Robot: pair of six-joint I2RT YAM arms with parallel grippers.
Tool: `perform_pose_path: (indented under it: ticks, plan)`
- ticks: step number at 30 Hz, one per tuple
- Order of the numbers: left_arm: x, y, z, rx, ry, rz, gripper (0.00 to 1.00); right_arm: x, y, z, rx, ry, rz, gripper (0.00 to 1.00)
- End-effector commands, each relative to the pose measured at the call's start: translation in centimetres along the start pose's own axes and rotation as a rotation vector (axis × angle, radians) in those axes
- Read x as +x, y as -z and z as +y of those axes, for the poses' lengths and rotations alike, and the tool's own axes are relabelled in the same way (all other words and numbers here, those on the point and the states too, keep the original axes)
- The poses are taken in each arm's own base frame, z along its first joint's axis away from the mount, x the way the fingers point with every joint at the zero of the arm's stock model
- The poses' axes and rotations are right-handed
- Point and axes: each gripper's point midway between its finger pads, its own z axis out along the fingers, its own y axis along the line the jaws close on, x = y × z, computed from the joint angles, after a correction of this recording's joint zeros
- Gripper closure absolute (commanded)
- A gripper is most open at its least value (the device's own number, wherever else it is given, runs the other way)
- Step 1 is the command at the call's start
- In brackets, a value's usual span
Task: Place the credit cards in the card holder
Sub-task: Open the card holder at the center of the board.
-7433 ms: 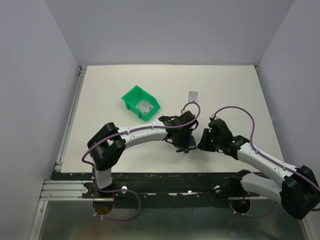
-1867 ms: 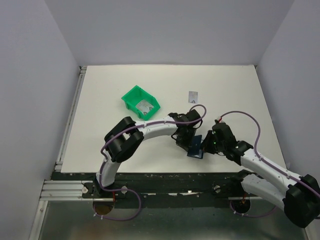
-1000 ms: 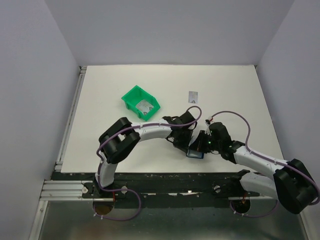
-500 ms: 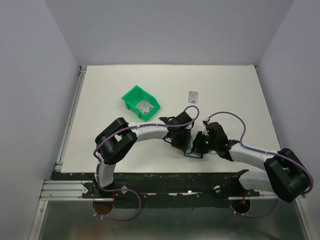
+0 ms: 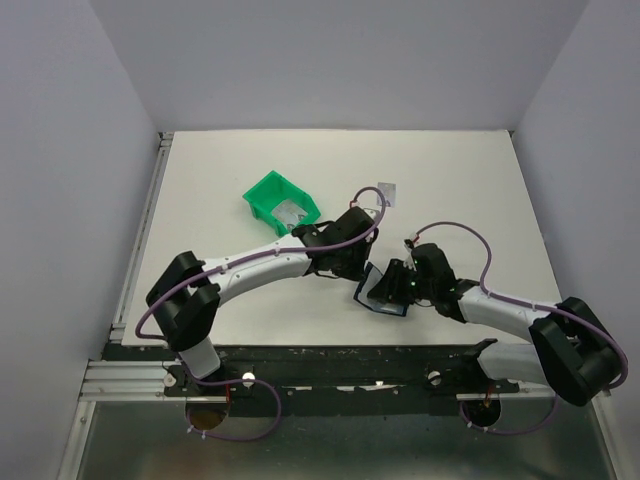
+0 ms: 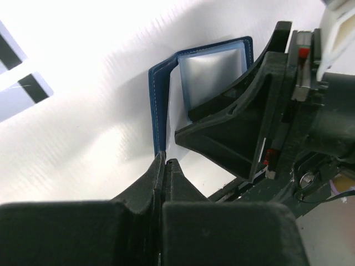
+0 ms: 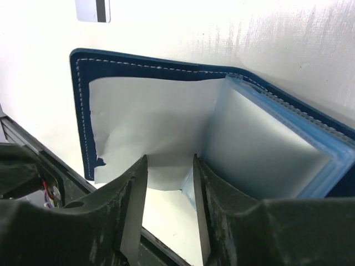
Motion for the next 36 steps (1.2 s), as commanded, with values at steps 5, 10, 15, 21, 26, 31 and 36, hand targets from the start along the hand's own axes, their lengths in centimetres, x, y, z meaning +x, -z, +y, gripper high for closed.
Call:
perform_pose_path:
  ticks: [5,10,15,21,26,31,36]
  plan:
    - [-2.7,3.0,-0.2,-0.008,-0.015,-0.133,1.0,0.3,0.0,-1.3,0.054,0.025,0.001,0.43]
    - [-2.5,2.0,-2.3,0.103,-0.023,-0.118,1.0,0.6,-0.2,-2.0,0.09,0.011,0.02,0.42]
    - [-2.1,0.5,-3.8,0.18,-0.023,-0.104,1.0,1.1,-0.5,-2.3,0.092,-0.004,0.039,0.42]
    - [-1.2,-2.1,-3.1,0.138,0.016,-0.047,1.0,1.1,-0.3,-2.1,0.078,-0.01,0.033,0.42]
    - [0.1,-4.4,-2.1,0.095,0.041,0.009,1.0,1.1,0.0,-1.8,0.064,-0.003,0.026,0.42]
    - [1.1,-5.7,-1.2,0.053,0.053,0.055,1.0,0.9,0.5,-1.3,0.049,0.006,0.019,0.42]
    - [2.0,-6.5,-0.2,0.002,0.051,0.095,1.0,0.4,1.6,-0.4,0.019,0.03,-0.008,0.41]
